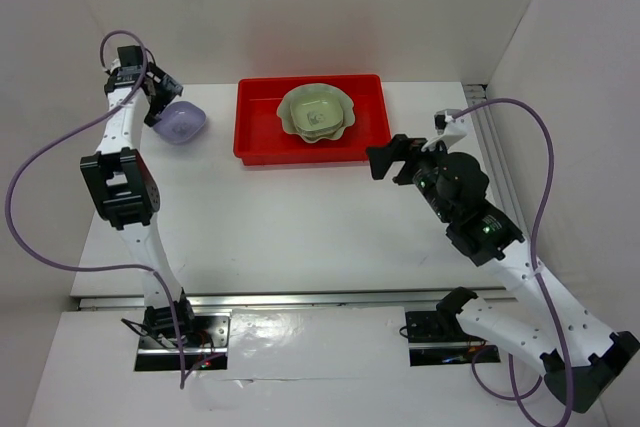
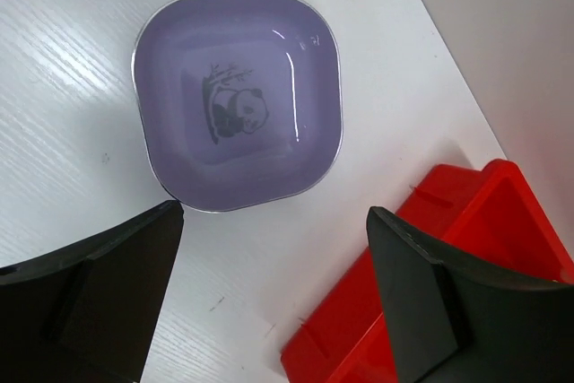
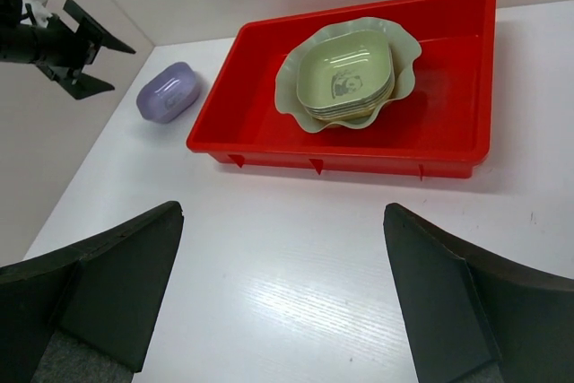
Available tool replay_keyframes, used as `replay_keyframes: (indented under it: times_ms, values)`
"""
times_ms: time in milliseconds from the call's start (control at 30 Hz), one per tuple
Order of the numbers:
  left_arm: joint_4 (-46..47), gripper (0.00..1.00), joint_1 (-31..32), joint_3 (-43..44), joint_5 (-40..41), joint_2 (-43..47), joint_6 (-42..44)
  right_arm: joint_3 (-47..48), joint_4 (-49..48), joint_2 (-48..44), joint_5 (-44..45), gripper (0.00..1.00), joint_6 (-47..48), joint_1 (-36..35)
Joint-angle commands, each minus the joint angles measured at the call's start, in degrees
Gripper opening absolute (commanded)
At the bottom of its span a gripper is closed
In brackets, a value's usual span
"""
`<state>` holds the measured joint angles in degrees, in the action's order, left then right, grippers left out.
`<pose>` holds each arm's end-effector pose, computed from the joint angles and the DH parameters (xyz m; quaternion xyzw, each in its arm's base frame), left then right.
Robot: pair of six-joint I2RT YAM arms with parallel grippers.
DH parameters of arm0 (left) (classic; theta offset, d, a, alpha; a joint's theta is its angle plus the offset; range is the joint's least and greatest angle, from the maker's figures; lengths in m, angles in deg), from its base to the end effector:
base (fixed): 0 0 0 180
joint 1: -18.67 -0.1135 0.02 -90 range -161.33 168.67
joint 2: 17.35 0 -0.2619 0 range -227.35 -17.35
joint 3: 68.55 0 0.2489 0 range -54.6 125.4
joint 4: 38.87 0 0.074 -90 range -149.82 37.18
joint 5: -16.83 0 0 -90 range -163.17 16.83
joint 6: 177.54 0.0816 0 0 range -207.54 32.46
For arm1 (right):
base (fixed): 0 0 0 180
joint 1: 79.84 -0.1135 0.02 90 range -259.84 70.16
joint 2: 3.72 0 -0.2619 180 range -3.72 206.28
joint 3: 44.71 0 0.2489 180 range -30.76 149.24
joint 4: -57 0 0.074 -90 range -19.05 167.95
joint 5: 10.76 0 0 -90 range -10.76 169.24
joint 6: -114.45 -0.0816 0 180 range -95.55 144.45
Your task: Place the plates into the plastic bin on the countertop
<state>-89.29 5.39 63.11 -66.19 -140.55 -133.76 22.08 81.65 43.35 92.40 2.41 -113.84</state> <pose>0.5085 0.1302 0.2656 -0.4739 0.7792 -0.0619 0.4054 0.2001 0.1125 0.3761 0.0008 0.7361 0.2410 0.6325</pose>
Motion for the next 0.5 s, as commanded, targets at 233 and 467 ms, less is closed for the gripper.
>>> replay_keyframes:
  times_ms: [233, 467]
  values:
    - [0.7, 0.92, -2.3, -6.4, 1.2, -6.2, -1.9, -0.5, -3.1, 3.4, 1.8, 1.0, 0.8, -0.4]
    - [6.3, 0.89, -3.5, -9.1, 0.6, -8.1, -1.9, -2.3, -5.9, 3.5, -0.6, 1.0, 1.3, -0.4]
